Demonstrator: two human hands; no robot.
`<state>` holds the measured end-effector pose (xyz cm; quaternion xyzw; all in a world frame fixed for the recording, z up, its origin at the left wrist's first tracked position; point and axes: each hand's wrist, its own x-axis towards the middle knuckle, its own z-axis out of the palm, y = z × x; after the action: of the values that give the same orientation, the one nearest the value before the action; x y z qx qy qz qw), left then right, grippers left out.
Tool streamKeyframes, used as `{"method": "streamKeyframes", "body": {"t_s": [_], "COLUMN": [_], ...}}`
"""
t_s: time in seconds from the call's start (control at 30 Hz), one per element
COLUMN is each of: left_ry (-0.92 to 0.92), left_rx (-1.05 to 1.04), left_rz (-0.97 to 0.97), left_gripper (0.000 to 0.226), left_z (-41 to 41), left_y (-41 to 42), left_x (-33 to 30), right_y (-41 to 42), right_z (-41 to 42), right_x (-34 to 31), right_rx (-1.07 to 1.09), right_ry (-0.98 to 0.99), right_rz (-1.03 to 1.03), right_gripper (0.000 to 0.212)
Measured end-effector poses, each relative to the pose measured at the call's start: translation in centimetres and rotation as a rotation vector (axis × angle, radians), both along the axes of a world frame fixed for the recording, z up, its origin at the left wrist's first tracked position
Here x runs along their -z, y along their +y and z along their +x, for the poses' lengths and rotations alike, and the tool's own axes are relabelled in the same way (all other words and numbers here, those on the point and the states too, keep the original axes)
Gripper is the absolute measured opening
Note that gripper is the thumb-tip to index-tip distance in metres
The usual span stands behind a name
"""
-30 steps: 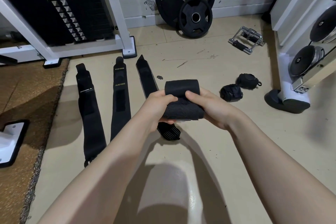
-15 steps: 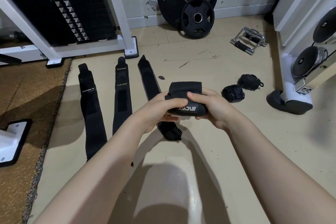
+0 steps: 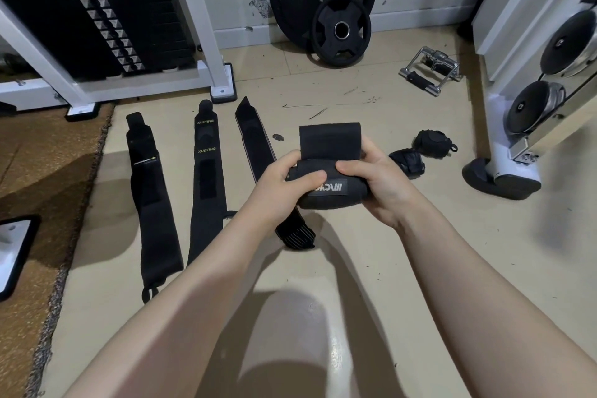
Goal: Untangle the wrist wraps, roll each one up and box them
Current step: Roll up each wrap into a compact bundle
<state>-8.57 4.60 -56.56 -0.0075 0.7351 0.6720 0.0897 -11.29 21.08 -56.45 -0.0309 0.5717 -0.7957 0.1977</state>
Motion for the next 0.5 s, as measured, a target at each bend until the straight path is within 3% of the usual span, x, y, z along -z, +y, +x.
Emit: {"method": "streamKeyframes", "body": {"t_s": [0.17,0.3,0.4,0.5], "left_ry": [-0.201,-0.379,-0.401,-0.352], "left_rx": [-0.085,-0.194,-0.159,-0.087], "left_rz": [0.006,-0.084,-0.156,-0.084], "left_gripper": [0.014,0.011,0.012,0.017], "left_z": [-0.3,-0.4,-0.4,-0.5], "left_y": [0.3,-0.2,-0.6,-0.9], "left_x": [-0.4,-0.6,-0.6,-0.6], "right_y": [-0.3,-1.0,-1.5,-1.5], "right_z": [0.1,0.7,0.8,0.7], "right_x": [-0.1,0.8,1.0,0.8], "right_rx": [-0.100,-0.258,-0.214,-0.140], "right_ry": [0.089,0.122,0.151,0.110], "right_rz": [0.180,0.272,0.261,0.195], "right_gripper": [0.028,0.053,0.051,0.037]}}
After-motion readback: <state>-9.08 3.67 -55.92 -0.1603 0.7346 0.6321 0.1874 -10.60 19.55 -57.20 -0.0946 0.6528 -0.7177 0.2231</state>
